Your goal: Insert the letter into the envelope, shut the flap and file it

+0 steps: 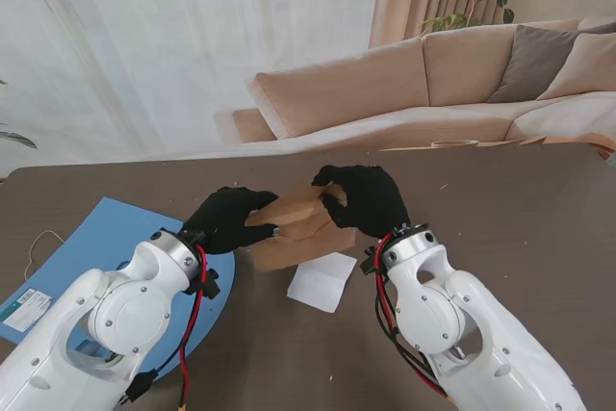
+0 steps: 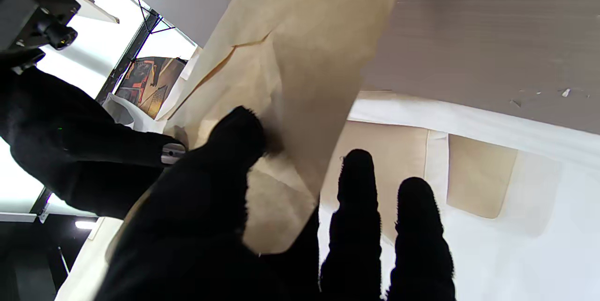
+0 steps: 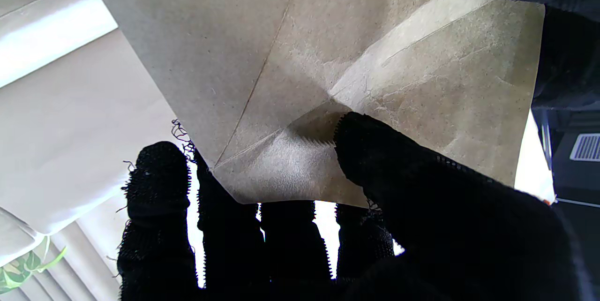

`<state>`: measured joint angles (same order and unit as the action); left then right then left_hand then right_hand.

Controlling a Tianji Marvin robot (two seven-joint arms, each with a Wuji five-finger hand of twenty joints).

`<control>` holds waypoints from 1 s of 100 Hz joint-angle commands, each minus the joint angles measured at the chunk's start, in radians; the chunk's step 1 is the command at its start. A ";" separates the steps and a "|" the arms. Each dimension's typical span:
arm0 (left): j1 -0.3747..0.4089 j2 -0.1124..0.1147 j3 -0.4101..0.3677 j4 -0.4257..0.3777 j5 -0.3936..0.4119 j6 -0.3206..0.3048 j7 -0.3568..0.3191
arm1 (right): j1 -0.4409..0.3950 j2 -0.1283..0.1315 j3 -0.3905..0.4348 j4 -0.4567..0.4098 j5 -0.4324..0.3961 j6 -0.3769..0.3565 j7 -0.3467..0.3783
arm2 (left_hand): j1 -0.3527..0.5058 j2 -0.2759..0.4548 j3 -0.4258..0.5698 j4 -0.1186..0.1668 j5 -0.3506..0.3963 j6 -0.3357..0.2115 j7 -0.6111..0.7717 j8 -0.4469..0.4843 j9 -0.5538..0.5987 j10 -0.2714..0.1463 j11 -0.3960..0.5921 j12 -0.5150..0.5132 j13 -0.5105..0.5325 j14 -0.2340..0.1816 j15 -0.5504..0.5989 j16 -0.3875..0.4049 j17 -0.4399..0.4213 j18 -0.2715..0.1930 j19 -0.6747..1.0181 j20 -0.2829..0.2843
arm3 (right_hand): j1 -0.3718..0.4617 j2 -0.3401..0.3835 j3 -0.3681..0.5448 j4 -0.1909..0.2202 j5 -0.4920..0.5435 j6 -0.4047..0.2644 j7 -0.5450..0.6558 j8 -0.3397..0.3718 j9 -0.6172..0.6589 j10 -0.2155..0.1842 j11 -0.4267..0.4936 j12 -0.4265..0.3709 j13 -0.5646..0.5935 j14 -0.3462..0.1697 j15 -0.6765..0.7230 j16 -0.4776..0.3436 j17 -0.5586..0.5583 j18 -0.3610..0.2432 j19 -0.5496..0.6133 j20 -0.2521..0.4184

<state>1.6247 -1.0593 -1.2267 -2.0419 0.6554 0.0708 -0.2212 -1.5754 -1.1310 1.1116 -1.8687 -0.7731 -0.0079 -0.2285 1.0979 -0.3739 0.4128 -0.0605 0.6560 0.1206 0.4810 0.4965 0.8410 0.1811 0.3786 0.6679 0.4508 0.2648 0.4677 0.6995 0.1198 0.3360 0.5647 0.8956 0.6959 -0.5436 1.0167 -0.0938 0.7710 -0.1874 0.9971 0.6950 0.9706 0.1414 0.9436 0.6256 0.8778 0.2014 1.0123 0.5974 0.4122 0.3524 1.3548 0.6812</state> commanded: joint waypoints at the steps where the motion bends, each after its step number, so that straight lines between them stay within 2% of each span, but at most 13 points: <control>1: -0.006 -0.008 0.007 -0.007 0.010 -0.002 -0.005 | 0.002 -0.002 -0.008 0.002 -0.001 -0.008 0.017 | 0.106 -0.028 -0.049 -0.003 0.052 -0.081 0.043 0.004 0.103 -0.011 -0.084 0.081 0.043 0.021 0.058 0.017 -0.028 0.004 0.097 -0.043 | 0.030 0.046 -0.001 0.057 0.016 -0.023 0.058 0.057 0.017 -0.018 0.003 0.009 0.031 0.007 0.003 0.009 0.005 0.010 0.025 0.015; 12: -0.013 -0.008 0.014 -0.003 0.030 -0.008 0.000 | 0.005 -0.001 -0.014 0.005 -0.004 -0.013 0.020 | 0.176 0.009 -0.062 0.009 0.171 -0.121 0.084 -0.021 0.190 0.002 -0.085 0.119 0.102 0.045 0.147 0.043 -0.034 0.010 0.205 -0.070 | 0.030 0.046 0.000 0.058 0.016 -0.022 0.057 0.059 0.017 -0.020 0.001 0.011 0.032 0.007 0.001 0.008 0.008 0.010 0.025 0.014; 15: -0.014 -0.009 0.017 0.000 0.038 -0.011 0.011 | 0.006 0.000 -0.016 0.005 -0.005 -0.014 0.020 | 0.175 0.010 -0.040 0.007 0.199 -0.116 0.105 -0.033 0.195 0.004 -0.037 0.096 0.119 0.055 0.179 0.048 -0.032 0.011 0.247 -0.093 | 0.030 0.046 0.000 0.058 0.016 -0.022 0.057 0.060 0.017 -0.019 0.001 0.011 0.032 0.007 0.001 0.008 0.008 0.010 0.025 0.014; 33: -0.013 -0.018 0.026 0.014 0.081 -0.030 0.079 | 0.006 0.001 -0.023 0.005 -0.009 -0.021 0.022 | 0.145 0.019 0.071 0.003 0.312 -0.113 0.191 0.016 0.182 0.044 0.072 0.095 0.200 0.098 0.364 0.153 0.010 0.033 0.415 -0.087 | 0.015 0.047 -0.008 0.056 0.004 -0.029 0.035 0.039 0.026 -0.028 -0.005 0.009 0.043 0.005 -0.001 0.008 0.019 0.008 0.027 0.014; 37: -0.013 -0.020 0.028 0.016 0.084 -0.029 0.093 | 0.005 0.000 -0.023 0.006 -0.008 -0.023 0.018 | 0.137 0.021 0.096 0.001 0.314 -0.109 0.215 0.049 0.179 0.048 0.090 0.100 0.214 0.107 0.394 0.153 0.023 0.038 0.446 -0.086 | 0.007 0.044 -0.012 0.053 -0.001 -0.021 0.013 -0.009 0.034 -0.030 -0.011 0.005 0.049 0.008 -0.004 0.006 0.025 0.010 0.027 0.013; 45: -0.012 -0.023 0.029 0.019 0.086 -0.029 0.109 | -0.001 0.001 -0.018 0.000 -0.004 -0.028 0.024 | 0.135 0.022 0.126 -0.011 0.304 -0.098 0.261 0.117 0.172 0.044 0.100 0.111 0.237 0.116 0.439 0.152 0.041 0.049 0.491 -0.087 | -0.070 0.023 -0.004 0.050 -0.078 -0.001 -0.064 -0.230 0.017 -0.042 -0.035 -0.001 0.035 0.012 -0.025 0.001 0.019 0.010 0.021 0.009; 52: -0.013 -0.024 0.027 0.020 0.083 -0.032 0.114 | -0.010 0.004 -0.011 -0.012 -0.001 -0.029 0.042 | 0.139 0.026 0.137 -0.018 0.292 -0.089 0.299 0.172 0.165 0.040 0.096 0.119 0.240 0.112 0.453 0.153 0.043 0.052 0.507 -0.095 | -0.156 0.050 -0.023 0.072 -0.150 0.034 -0.186 -0.349 -0.064 -0.052 -0.098 -0.024 -0.041 0.013 -0.097 -0.017 -0.015 -0.003 0.001 0.006; 56: -0.013 -0.023 0.025 0.018 0.082 -0.032 0.108 | -0.015 0.007 -0.007 -0.019 -0.005 -0.026 0.051 | 0.142 0.034 0.136 -0.022 0.278 -0.089 0.317 0.204 0.159 0.035 0.097 0.128 0.234 0.109 0.452 0.153 0.039 0.051 0.510 -0.100 | -0.201 0.092 -0.052 0.096 -0.171 0.061 -0.289 -0.332 -0.129 -0.057 -0.159 -0.062 -0.090 0.007 -0.159 -0.026 -0.034 -0.014 -0.015 0.010; 58: -0.013 -0.023 0.023 0.017 0.083 -0.032 0.105 | -0.018 0.008 -0.005 -0.024 -0.009 -0.024 0.057 | 0.144 0.038 0.136 -0.023 0.274 -0.086 0.322 0.213 0.155 0.034 0.097 0.130 0.231 0.108 0.451 0.153 0.037 0.050 0.510 -0.102 | -0.224 0.126 -0.094 0.144 -0.184 0.078 -0.375 -0.278 -0.176 -0.058 -0.198 -0.098 -0.124 0.000 -0.204 -0.035 -0.050 -0.018 -0.031 0.013; 61: -0.012 -0.022 0.022 0.016 0.083 -0.032 0.102 | -0.023 0.010 -0.001 -0.030 -0.016 -0.020 0.067 | 0.147 0.041 0.133 -0.024 0.267 -0.086 0.333 0.230 0.152 0.032 0.097 0.134 0.229 0.106 0.450 0.154 0.034 0.049 0.510 -0.103 | -0.239 0.139 -0.124 0.166 -0.208 0.093 -0.428 -0.247 -0.226 -0.060 -0.247 -0.132 -0.157 0.000 -0.256 -0.053 -0.071 -0.020 -0.050 0.012; 75: -0.010 -0.021 0.018 0.011 0.085 -0.028 0.094 | -0.039 0.024 0.016 -0.065 -0.048 -0.004 0.129 | 0.159 0.054 0.126 -0.027 0.246 -0.085 0.369 0.288 0.139 0.026 0.100 0.148 0.219 0.106 0.444 0.163 0.027 0.048 0.512 -0.106 | -0.256 0.088 -0.209 0.109 -0.312 0.130 -0.500 -0.256 -0.390 -0.061 -0.369 -0.242 -0.281 0.014 -0.464 -0.138 -0.159 -0.026 -0.145 0.002; 86: -0.009 -0.025 0.018 0.013 0.083 -0.027 0.113 | -0.047 0.031 0.027 -0.081 -0.049 -0.003 0.173 | 0.166 0.051 0.148 -0.033 0.233 -0.084 0.386 0.332 0.134 0.024 0.102 0.155 0.226 0.110 0.440 0.184 0.030 0.047 0.516 -0.106 | -0.228 0.044 -0.196 0.101 -0.294 0.140 -0.489 -0.253 -0.361 -0.069 -0.357 -0.246 -0.246 0.008 -0.462 -0.137 -0.146 -0.028 -0.144 0.005; 100: -0.008 -0.031 0.019 0.016 0.072 -0.027 0.146 | -0.046 0.035 0.030 -0.082 -0.039 -0.015 0.198 | 0.163 0.061 0.149 -0.037 0.224 -0.083 0.398 0.356 0.133 0.028 0.107 0.155 0.230 0.106 0.438 0.188 0.034 0.050 0.520 -0.105 | -0.198 0.001 -0.101 0.093 -0.208 0.124 -0.436 -0.233 -0.248 -0.077 -0.321 -0.246 -0.131 -0.005 -0.420 -0.116 -0.077 -0.023 -0.125 0.023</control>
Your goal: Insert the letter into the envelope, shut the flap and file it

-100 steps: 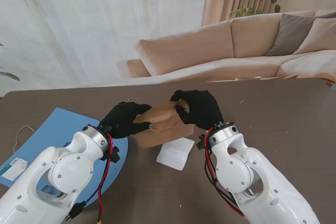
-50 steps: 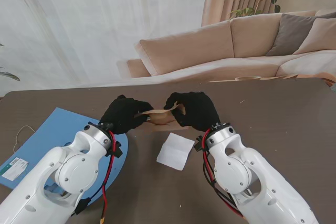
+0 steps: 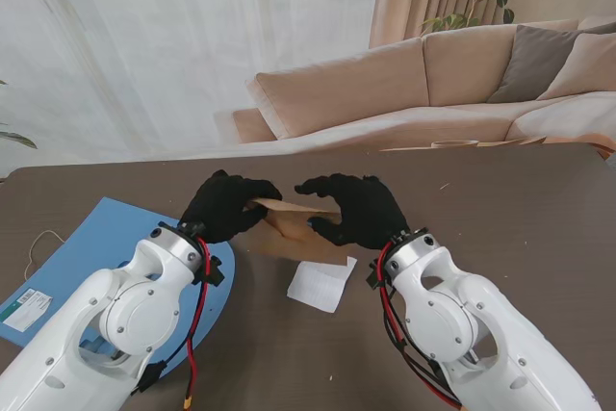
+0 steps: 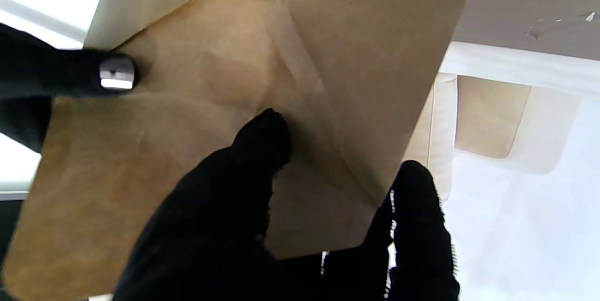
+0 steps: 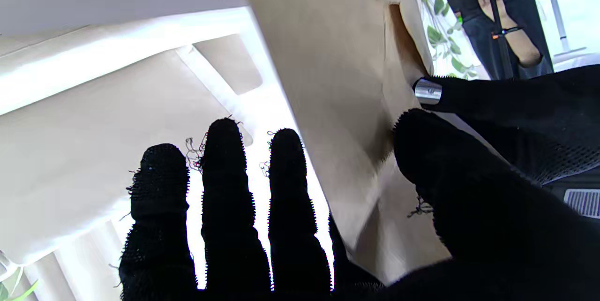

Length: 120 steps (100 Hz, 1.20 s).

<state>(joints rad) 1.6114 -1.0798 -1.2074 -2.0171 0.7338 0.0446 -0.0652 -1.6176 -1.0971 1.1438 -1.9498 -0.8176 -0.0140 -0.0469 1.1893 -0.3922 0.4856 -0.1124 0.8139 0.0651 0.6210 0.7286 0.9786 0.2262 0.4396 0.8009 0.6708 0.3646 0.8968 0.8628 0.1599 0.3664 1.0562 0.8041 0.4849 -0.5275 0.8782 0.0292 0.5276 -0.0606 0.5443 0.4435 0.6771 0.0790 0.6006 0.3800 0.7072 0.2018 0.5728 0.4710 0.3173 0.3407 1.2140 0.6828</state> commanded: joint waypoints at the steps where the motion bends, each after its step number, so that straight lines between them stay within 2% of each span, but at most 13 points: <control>1: 0.006 -0.011 0.000 -0.008 -0.006 0.000 -0.008 | -0.003 0.001 -0.002 0.000 0.007 -0.010 0.018 | 0.072 0.079 0.076 0.015 0.065 -0.027 0.259 0.126 -0.005 -0.017 0.047 0.022 0.011 0.005 0.009 0.024 -0.005 0.020 0.030 -0.013 | 0.016 -0.016 0.041 -0.030 0.042 -0.005 0.020 0.019 0.053 -0.015 0.024 0.000 0.046 -0.006 0.022 0.011 0.020 -0.011 0.017 0.022; 6: 0.006 -0.013 0.001 -0.007 -0.005 0.000 0.003 | -0.001 0.002 -0.002 0.002 0.014 -0.017 0.023 | 0.072 0.080 0.075 0.014 0.065 -0.028 0.263 0.134 -0.004 -0.017 0.048 0.021 0.011 0.006 0.008 0.024 -0.004 0.022 0.032 -0.013 | 0.032 -0.016 0.068 -0.028 0.100 -0.031 0.052 0.032 0.126 -0.020 0.044 0.006 0.104 -0.013 0.052 0.023 0.056 -0.009 0.039 0.026; 9: 0.006 -0.013 0.001 -0.006 -0.005 -0.001 0.006 | 0.001 0.001 -0.002 0.005 0.020 -0.021 0.022 | 0.072 0.080 0.074 0.014 0.064 -0.028 0.262 0.137 -0.004 -0.016 0.048 0.020 0.011 0.006 0.007 0.023 -0.004 0.022 0.032 -0.013 | 0.074 -0.049 0.099 -0.066 0.119 -0.059 0.147 -0.057 0.192 -0.028 0.056 0.017 0.153 -0.016 0.084 0.033 0.086 -0.006 0.062 0.020; 12: 0.006 -0.013 0.001 -0.006 -0.005 -0.001 0.006 | 0.004 0.000 -0.003 0.009 0.030 -0.025 0.019 | 0.072 0.080 0.073 0.014 0.062 -0.027 0.259 0.138 -0.005 -0.014 0.047 0.018 0.009 0.006 0.005 0.022 -0.005 0.022 0.032 -0.013 | 0.113 -0.061 0.115 -0.085 0.130 -0.081 0.242 -0.117 0.252 -0.026 0.061 0.030 0.193 -0.017 0.117 0.043 0.113 -0.003 0.085 0.018; 17: 0.006 -0.013 0.001 -0.005 -0.005 -0.002 0.007 | 0.008 -0.005 -0.006 0.017 0.053 -0.027 0.007 | 0.072 0.080 0.072 0.015 0.063 -0.028 0.245 0.134 -0.004 -0.012 0.041 0.009 0.007 0.006 0.001 0.019 -0.007 0.021 0.031 -0.014 | 0.155 -0.059 0.122 -0.094 0.173 -0.113 0.368 -0.159 0.339 -0.025 0.088 0.053 0.248 -0.016 0.167 0.058 0.153 0.007 0.119 0.019; 24: 0.007 -0.013 0.000 -0.004 -0.002 -0.004 0.007 | 0.011 -0.010 -0.009 0.024 0.085 -0.030 -0.009 | 0.066 0.076 0.069 0.018 0.067 -0.025 0.196 0.104 0.001 -0.010 0.023 -0.020 0.007 0.006 -0.015 0.007 -0.008 0.019 0.031 -0.017 | 0.186 -0.031 0.115 -0.104 0.265 -0.138 0.436 -0.141 0.424 -0.027 0.138 0.082 0.309 -0.015 0.232 0.078 0.201 0.020 0.160 0.024; 32: 0.008 -0.013 -0.002 -0.003 0.003 -0.003 0.009 | 0.011 -0.014 -0.009 0.024 0.115 -0.025 -0.014 | 0.061 0.068 0.066 0.020 0.067 -0.018 0.118 0.003 0.005 -0.011 -0.004 -0.063 -0.001 0.005 -0.047 -0.011 -0.015 0.016 0.023 -0.022 | 0.204 -0.028 0.122 -0.103 0.302 -0.134 0.491 -0.054 0.449 -0.014 0.220 0.141 0.336 -0.017 0.309 0.104 0.226 0.033 0.203 0.029; 38: 0.010 -0.011 -0.007 -0.005 0.012 0.000 0.001 | 0.007 -0.014 -0.006 0.017 0.125 -0.017 -0.008 | 0.072 0.050 0.036 0.025 0.042 -0.014 0.081 -0.091 -0.003 -0.020 -0.043 -0.068 -0.018 -0.001 -0.086 0.010 -0.028 0.006 0.009 -0.025 | 0.204 -0.028 0.135 -0.100 0.304 -0.128 0.489 0.004 0.446 -0.007 0.249 0.169 0.337 -0.020 0.341 0.112 0.229 0.034 0.220 0.030; 44: 0.012 -0.009 -0.014 -0.005 0.027 -0.001 -0.004 | 0.003 -0.014 -0.001 0.011 0.132 -0.008 -0.003 | 0.083 0.032 -0.001 0.033 0.020 -0.016 0.061 -0.129 -0.007 -0.030 -0.078 -0.047 -0.039 -0.009 -0.114 0.025 -0.041 -0.001 -0.002 -0.023 | 0.206 -0.031 0.140 -0.098 0.306 -0.111 0.488 0.023 0.448 -0.001 0.258 0.178 0.341 -0.019 0.353 0.115 0.232 0.035 0.229 0.031; 53: 0.015 -0.008 -0.024 -0.003 0.047 -0.001 -0.004 | -0.002 -0.014 0.005 0.006 0.145 0.002 0.005 | 0.076 0.034 -0.048 0.047 0.008 -0.022 0.078 -0.137 -0.001 -0.038 -0.099 -0.010 -0.062 -0.019 -0.114 0.017 -0.051 -0.005 -0.009 -0.017 | 0.208 -0.034 0.144 -0.097 0.309 -0.104 0.487 0.031 0.450 0.004 0.262 0.181 0.343 -0.015 0.360 0.117 0.234 0.038 0.235 0.033; 80: 0.022 -0.007 -0.044 -0.004 0.066 0.001 -0.007 | -0.007 -0.016 0.009 0.005 0.147 0.015 0.002 | 0.067 0.029 -0.067 0.048 0.033 -0.034 0.110 -0.126 0.035 -0.034 -0.085 0.010 -0.053 -0.016 -0.101 0.011 -0.047 0.000 -0.003 -0.009 | 0.210 -0.029 0.142 -0.100 0.306 -0.098 0.475 0.045 0.442 0.007 0.265 0.187 0.337 -0.013 0.368 0.117 0.230 0.039 0.244 0.035; 102: 0.029 -0.003 -0.057 -0.011 0.051 -0.015 -0.029 | -0.010 -0.016 0.010 0.001 0.140 0.025 -0.003 | 0.036 0.013 -0.100 0.047 -0.013 -0.003 0.086 -0.162 0.043 -0.032 -0.073 0.008 -0.046 -0.018 -0.085 -0.012 -0.041 0.004 0.005 -0.002 | 0.215 -0.025 0.139 -0.097 0.304 -0.094 0.476 0.057 0.439 0.008 0.272 0.191 0.333 -0.016 0.374 0.117 0.227 0.036 0.247 0.036; 120: 0.035 0.001 -0.073 -0.017 0.065 -0.022 -0.050 | -0.014 -0.018 0.011 -0.002 0.144 0.046 -0.004 | 0.009 -0.043 -0.119 0.050 -0.082 0.011 0.137 -0.101 0.056 -0.052 -0.004 0.098 -0.046 -0.045 -0.035 -0.006 -0.041 -0.006 0.008 0.002 | 0.223 -0.018 0.145 -0.091 0.298 -0.086 0.484 0.089 0.431 0.019 0.295 0.211 0.333 -0.012 0.397 0.124 0.229 0.042 0.262 0.043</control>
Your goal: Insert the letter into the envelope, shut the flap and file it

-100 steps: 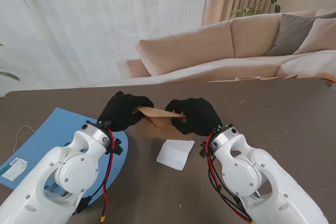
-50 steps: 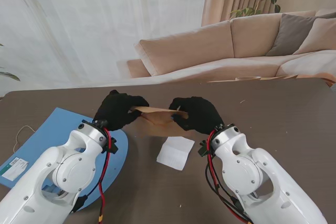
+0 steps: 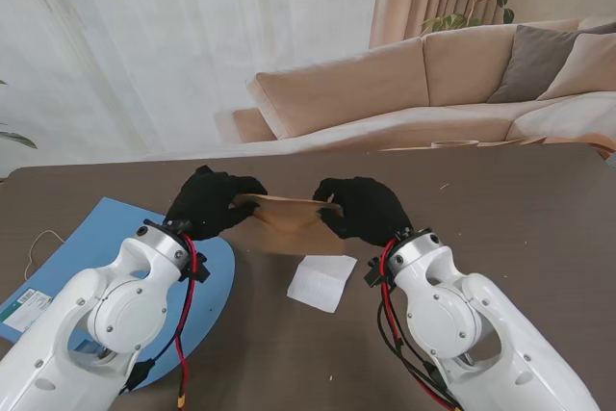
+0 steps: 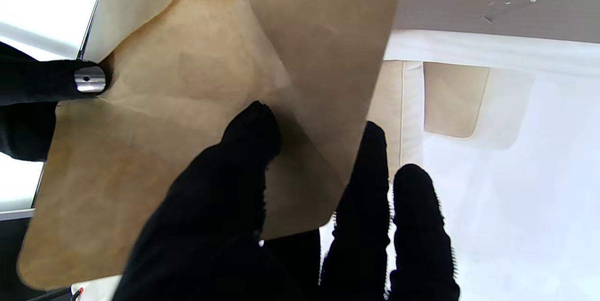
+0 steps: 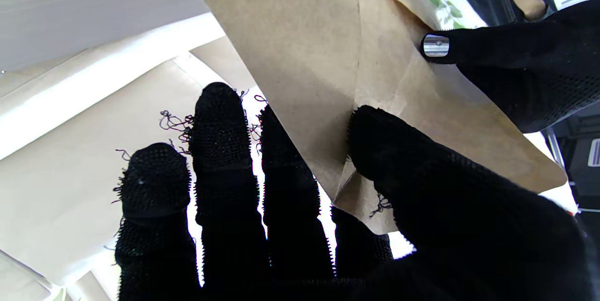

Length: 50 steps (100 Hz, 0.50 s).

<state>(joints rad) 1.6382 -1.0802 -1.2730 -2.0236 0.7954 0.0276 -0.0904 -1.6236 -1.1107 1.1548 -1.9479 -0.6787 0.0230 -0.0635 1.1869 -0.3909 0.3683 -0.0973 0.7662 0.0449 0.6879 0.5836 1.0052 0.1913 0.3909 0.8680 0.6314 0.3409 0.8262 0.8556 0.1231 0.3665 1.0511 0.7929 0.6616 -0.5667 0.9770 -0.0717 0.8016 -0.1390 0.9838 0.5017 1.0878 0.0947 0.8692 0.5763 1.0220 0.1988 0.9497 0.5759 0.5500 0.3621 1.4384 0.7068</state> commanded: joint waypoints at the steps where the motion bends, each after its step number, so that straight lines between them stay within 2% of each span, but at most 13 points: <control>1: 0.008 0.002 -0.008 -0.011 0.003 -0.006 -0.026 | -0.008 -0.004 0.000 -0.004 0.005 0.010 0.013 | 0.009 -0.047 -0.004 0.034 -0.035 0.029 0.078 0.051 0.032 -0.018 0.051 0.028 -0.003 -0.021 0.041 0.002 -0.004 -0.005 0.013 0.013 | 0.046 0.021 0.046 0.010 0.024 -0.008 0.045 0.031 0.020 0.003 0.027 0.015 0.019 -0.009 0.020 0.019 -0.004 0.021 0.038 0.019; 10: 0.010 0.002 -0.012 -0.011 0.000 -0.012 -0.029 | -0.007 -0.004 0.000 -0.002 0.010 0.016 0.015 | 0.002 -0.064 -0.015 0.030 -0.033 0.023 0.109 0.075 0.052 -0.021 0.074 -0.002 0.022 -0.019 0.053 0.000 0.007 0.002 0.017 0.015 | 0.048 0.023 0.045 0.010 0.021 -0.004 0.045 0.037 0.018 0.003 0.029 0.017 0.019 -0.008 0.023 0.020 -0.005 0.022 0.041 0.021; 12: 0.010 0.002 -0.012 -0.010 0.000 -0.015 -0.028 | -0.006 -0.004 0.000 -0.002 0.010 0.017 0.016 | 0.003 -0.066 -0.018 0.028 -0.025 0.022 0.113 0.071 0.060 -0.004 0.071 -0.018 0.029 -0.015 0.049 -0.005 0.011 0.002 0.018 0.015 | 0.048 0.024 0.044 0.010 0.021 -0.004 0.045 0.038 0.018 0.004 0.029 0.018 0.018 -0.008 0.024 0.020 -0.006 0.022 0.041 0.021; 15: 0.010 0.002 -0.013 -0.009 -0.002 -0.018 -0.026 | -0.006 -0.004 0.000 -0.002 0.012 0.020 0.017 | 0.005 -0.066 -0.023 0.027 -0.012 0.021 0.116 0.061 0.073 -0.006 0.064 -0.040 0.037 -0.012 0.040 -0.015 0.013 0.002 0.018 0.015 | 0.048 0.024 0.044 0.010 0.020 -0.003 0.044 0.040 0.017 0.005 0.029 0.018 0.018 -0.008 0.024 0.020 -0.006 0.022 0.042 0.021; 24: 0.011 0.002 -0.016 -0.007 -0.019 -0.027 -0.029 | -0.003 -0.004 -0.001 -0.001 0.014 0.026 0.021 | 0.037 -0.013 -0.048 0.034 0.066 0.052 0.057 -0.071 0.084 0.024 0.053 -0.149 0.047 0.006 0.006 -0.050 0.014 0.015 0.007 0.006 | 0.048 0.025 0.042 0.010 0.017 0.002 0.043 0.044 0.015 0.003 0.029 0.018 0.015 -0.006 0.025 0.019 -0.006 0.022 0.043 0.022; 28: 0.012 0.002 -0.018 -0.008 -0.030 -0.030 -0.033 | -0.002 -0.004 -0.001 0.000 0.015 0.029 0.022 | 0.048 0.013 -0.059 0.039 0.079 0.063 0.031 -0.107 0.079 0.013 0.052 -0.177 0.046 0.011 -0.003 -0.058 0.013 0.019 0.004 0.003 | 0.048 0.026 0.040 0.010 0.015 0.002 0.041 0.044 0.014 0.004 0.029 0.018 0.016 -0.005 0.025 0.019 -0.007 0.022 0.043 0.022; 36: 0.014 0.002 -0.022 -0.006 -0.058 -0.041 -0.040 | -0.001 -0.004 0.000 0.002 0.015 0.032 0.022 | 0.054 0.047 -0.071 0.043 0.081 0.087 -0.008 -0.136 0.059 0.025 0.061 -0.198 0.042 0.017 -0.013 -0.064 0.011 0.019 0.003 0.002 | 0.048 0.027 0.038 0.010 0.014 0.004 0.036 0.041 0.011 0.004 0.025 0.016 0.013 -0.005 0.024 0.018 -0.007 0.021 0.043 0.022; 50: 0.018 0.003 -0.027 -0.008 -0.082 -0.046 -0.051 | 0.002 -0.004 -0.002 0.005 0.019 0.034 0.025 | 0.014 0.055 -0.103 0.044 0.073 0.094 -0.035 -0.133 0.039 0.024 0.091 -0.207 0.038 0.019 -0.016 -0.065 0.007 0.020 0.004 0.003 | 0.050 0.030 0.033 0.009 0.013 0.009 0.026 0.029 0.011 0.005 0.016 0.008 0.009 -0.003 0.020 0.016 -0.010 0.020 0.041 0.022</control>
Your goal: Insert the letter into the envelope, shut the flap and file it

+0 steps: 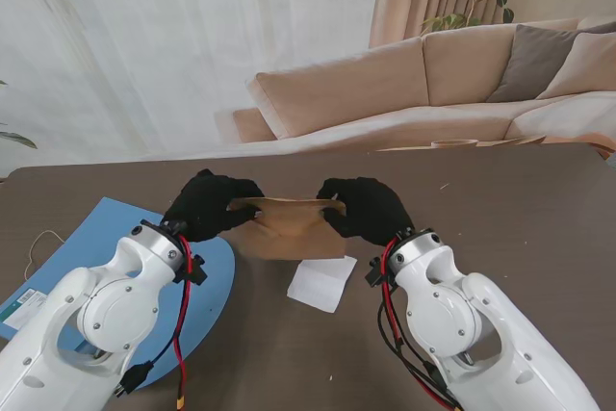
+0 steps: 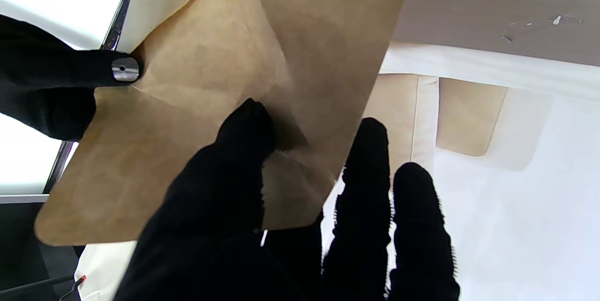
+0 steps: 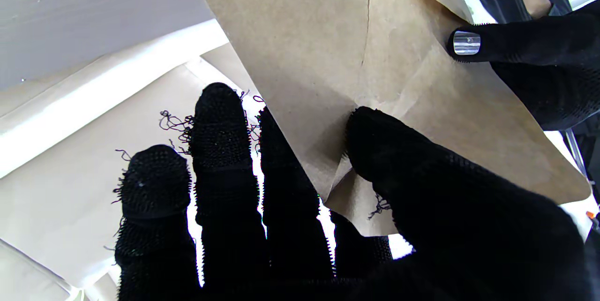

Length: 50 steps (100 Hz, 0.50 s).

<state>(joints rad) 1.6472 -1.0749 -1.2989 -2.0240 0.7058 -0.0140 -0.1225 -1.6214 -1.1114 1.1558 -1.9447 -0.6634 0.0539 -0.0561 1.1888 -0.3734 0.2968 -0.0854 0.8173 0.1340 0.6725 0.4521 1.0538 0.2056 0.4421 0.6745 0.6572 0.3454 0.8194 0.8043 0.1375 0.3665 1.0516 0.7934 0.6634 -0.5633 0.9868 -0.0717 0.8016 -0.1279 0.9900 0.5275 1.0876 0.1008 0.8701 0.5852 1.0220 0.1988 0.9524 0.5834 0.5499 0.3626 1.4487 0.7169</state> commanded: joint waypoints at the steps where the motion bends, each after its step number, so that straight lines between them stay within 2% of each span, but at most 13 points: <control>1: 0.009 -0.002 -0.002 -0.008 0.007 -0.005 -0.019 | 0.000 -0.004 -0.004 0.003 0.004 0.003 0.018 | 0.004 0.038 -0.037 0.030 0.023 0.004 -0.019 0.001 -0.011 0.010 0.041 -0.014 0.012 0.015 -0.010 -0.014 -0.007 0.020 0.003 0.002 | 0.049 0.027 0.023 0.009 0.013 -0.002 0.019 0.003 0.011 -0.001 0.015 -0.001 0.009 -0.003 0.017 0.008 -0.010 0.020 0.031 0.012; 10: 0.009 -0.002 -0.002 -0.009 -0.001 -0.007 -0.023 | 0.003 -0.003 -0.007 0.006 0.005 0.000 0.021 | -0.026 0.052 -0.073 0.029 0.033 0.013 -0.022 0.017 -0.022 0.017 0.080 -0.052 0.017 0.022 -0.009 -0.012 -0.006 0.022 0.006 0.003 | 0.050 0.027 0.021 0.009 0.013 -0.002 0.019 0.001 0.011 -0.002 0.014 -0.003 0.009 -0.003 0.017 0.008 -0.010 0.020 0.030 0.012; 11: 0.009 -0.002 -0.002 -0.009 -0.002 -0.007 -0.022 | 0.004 -0.003 -0.007 0.006 0.005 0.000 0.021 | -0.025 0.056 -0.086 0.031 0.035 0.015 -0.022 0.017 -0.025 0.017 0.097 -0.081 0.018 0.023 -0.009 -0.011 -0.006 0.023 0.007 0.004 | 0.050 0.028 0.021 0.009 0.013 -0.002 0.020 0.000 0.011 -0.001 0.014 -0.003 0.009 -0.003 0.017 0.008 -0.010 0.020 0.030 0.012; 14: 0.009 -0.002 -0.001 -0.009 -0.002 -0.007 -0.021 | 0.005 -0.003 -0.008 0.007 0.005 -0.002 0.022 | -0.034 0.067 -0.102 0.031 0.042 0.023 -0.021 0.015 -0.027 0.038 0.110 -0.111 0.021 0.027 -0.007 -0.011 -0.007 0.025 0.008 0.004 | 0.050 0.028 0.020 0.009 0.013 -0.002 0.020 0.000 0.012 -0.002 0.014 -0.003 0.009 -0.003 0.017 0.008 -0.010 0.019 0.030 0.012; 32: 0.008 -0.004 0.003 -0.011 -0.005 0.003 -0.017 | 0.009 -0.002 -0.009 0.011 0.005 -0.005 0.027 | -0.036 0.120 -0.109 0.035 0.056 0.051 -0.023 0.011 -0.010 0.052 0.121 -0.127 0.031 0.038 0.006 -0.006 -0.001 0.036 0.019 0.009 | 0.052 0.030 0.018 0.010 0.012 -0.001 0.022 -0.001 0.010 -0.002 0.014 -0.004 0.009 -0.003 0.017 0.007 -0.010 0.019 0.030 0.012; 45: 0.012 -0.005 0.005 -0.014 -0.011 0.012 -0.013 | 0.007 0.000 -0.008 0.008 0.003 -0.003 0.034 | 0.000 0.114 -0.088 0.042 -0.022 0.070 -0.130 -0.045 -0.019 0.022 0.139 -0.128 0.032 0.033 0.011 -0.006 0.004 0.031 0.028 0.010 | 0.051 0.030 0.016 0.010 0.011 -0.002 0.021 -0.004 0.009 -0.003 0.013 -0.005 0.008 -0.002 0.015 0.006 -0.010 0.019 0.030 0.012; 50: 0.013 -0.005 0.005 -0.014 -0.008 0.014 -0.010 | 0.006 0.001 -0.007 0.006 0.002 -0.001 0.038 | -0.015 0.088 -0.046 0.037 -0.077 0.044 -0.193 0.002 -0.026 0.021 0.138 -0.141 0.031 0.025 0.005 -0.013 0.004 0.030 0.030 0.004 | 0.051 0.031 0.016 0.011 0.011 -0.001 0.021 -0.005 0.010 -0.004 0.012 -0.006 0.007 -0.002 0.014 0.006 -0.011 0.019 0.029 0.011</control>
<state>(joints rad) 1.6510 -1.0741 -1.2960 -2.0273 0.6970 -0.0043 -0.1241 -1.6098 -1.1104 1.1506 -1.9328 -0.6602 0.0509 -0.0384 1.1495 -0.2968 0.2091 -0.0650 0.8077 0.1930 0.5409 0.4299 1.0413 0.2390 0.5547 0.5488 0.6694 0.3661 0.8125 0.8042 0.1380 0.3794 1.0552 0.7933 0.6732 -0.5580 0.9868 -0.0717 0.8016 -0.1154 0.9900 0.5275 1.0874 0.1013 0.8701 0.5821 1.0220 0.1988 0.9524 0.5834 0.5498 0.3626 1.4487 0.7170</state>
